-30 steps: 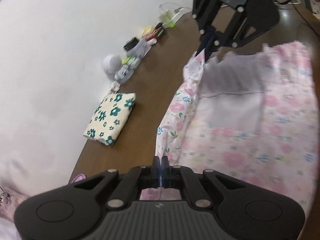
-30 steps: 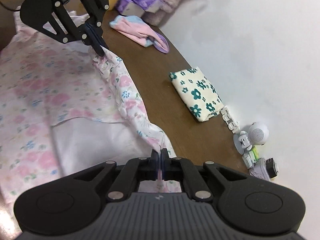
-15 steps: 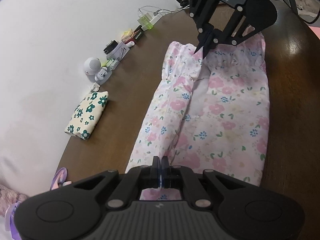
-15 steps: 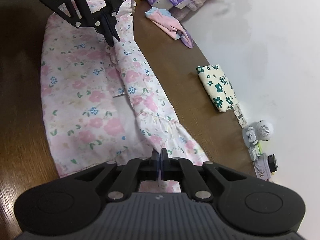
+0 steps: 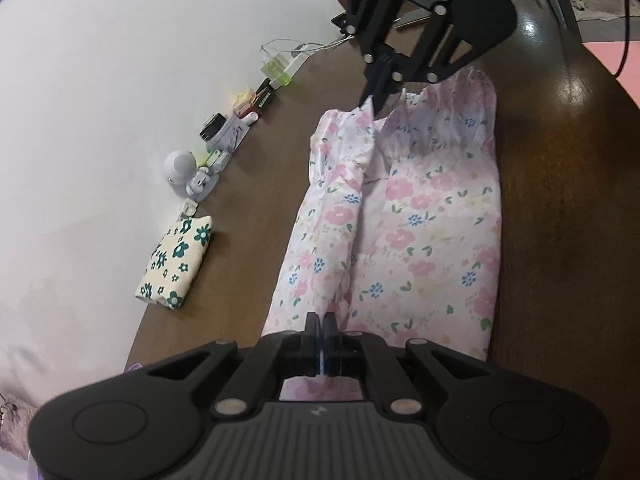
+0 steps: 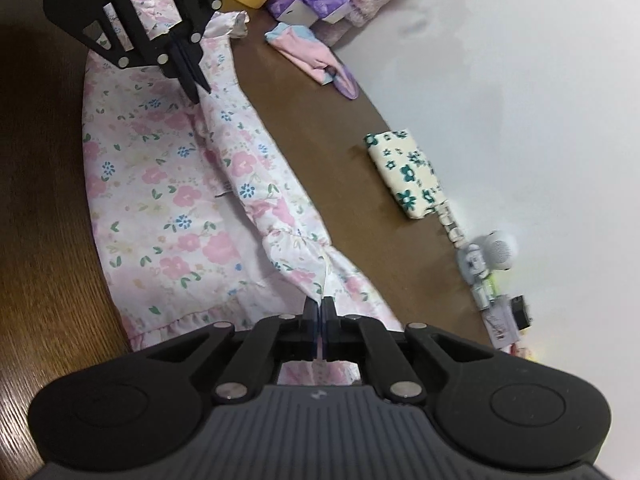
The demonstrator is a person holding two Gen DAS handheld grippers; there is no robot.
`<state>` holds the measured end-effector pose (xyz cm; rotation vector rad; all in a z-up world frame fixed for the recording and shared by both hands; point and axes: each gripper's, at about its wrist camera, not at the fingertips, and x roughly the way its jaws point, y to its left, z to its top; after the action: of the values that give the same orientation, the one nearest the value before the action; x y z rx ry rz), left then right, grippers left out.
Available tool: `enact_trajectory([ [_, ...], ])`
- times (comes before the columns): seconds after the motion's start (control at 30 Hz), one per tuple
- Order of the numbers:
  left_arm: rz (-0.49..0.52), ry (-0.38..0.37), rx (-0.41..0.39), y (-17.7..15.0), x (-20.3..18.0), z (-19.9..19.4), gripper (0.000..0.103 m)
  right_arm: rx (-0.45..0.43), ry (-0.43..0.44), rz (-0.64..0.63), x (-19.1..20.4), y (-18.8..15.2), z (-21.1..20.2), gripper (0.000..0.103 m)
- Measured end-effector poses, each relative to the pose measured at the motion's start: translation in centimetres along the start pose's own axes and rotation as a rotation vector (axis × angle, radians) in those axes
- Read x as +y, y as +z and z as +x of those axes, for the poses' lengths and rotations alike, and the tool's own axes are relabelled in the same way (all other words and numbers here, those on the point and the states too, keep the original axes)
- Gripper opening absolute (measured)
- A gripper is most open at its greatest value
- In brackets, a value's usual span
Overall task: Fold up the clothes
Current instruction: 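Fold the held dress edge lengthwise over its middle with both grippers, then open both grippers and release the folded pink floral dress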
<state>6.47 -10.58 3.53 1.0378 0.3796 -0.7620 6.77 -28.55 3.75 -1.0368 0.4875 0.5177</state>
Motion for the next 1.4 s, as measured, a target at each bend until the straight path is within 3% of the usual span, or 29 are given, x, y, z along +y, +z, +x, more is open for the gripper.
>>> enact_trajectory([
  [0.37, -0.016, 0.007, 0.025, -0.9, -0.1, 0.8, 0.001, -0.019, -0.012, -0.028, 2.0, 0.4, -2.9, 0.001],
  [0.57, -0.007, -0.010, 0.026, -1.2, -1.0, 1.0, 0.001, 0.038, 0.028, -0.035, 3.7, -0.5, -2.1, 0.001],
  [1.23, -0.017, -0.044, 0.020, -1.9, -2.1, 1.2, 0.002, 0.063, 0.066, 0.103, 4.2, -1.7, -1.0, 0.002],
  [1.33, -0.050, -0.060, 0.016, -2.0, -1.6, 1.0, 0.009, 0.054, 0.083, 0.156, 3.7, -2.0, -1.2, 0.005],
  [1.4, -0.081, -0.075, 0.007, -2.1, -1.1, 0.4, 0.011, 0.046, 0.119, 0.238, 2.5, -2.4, -1.9, 0.016],
])
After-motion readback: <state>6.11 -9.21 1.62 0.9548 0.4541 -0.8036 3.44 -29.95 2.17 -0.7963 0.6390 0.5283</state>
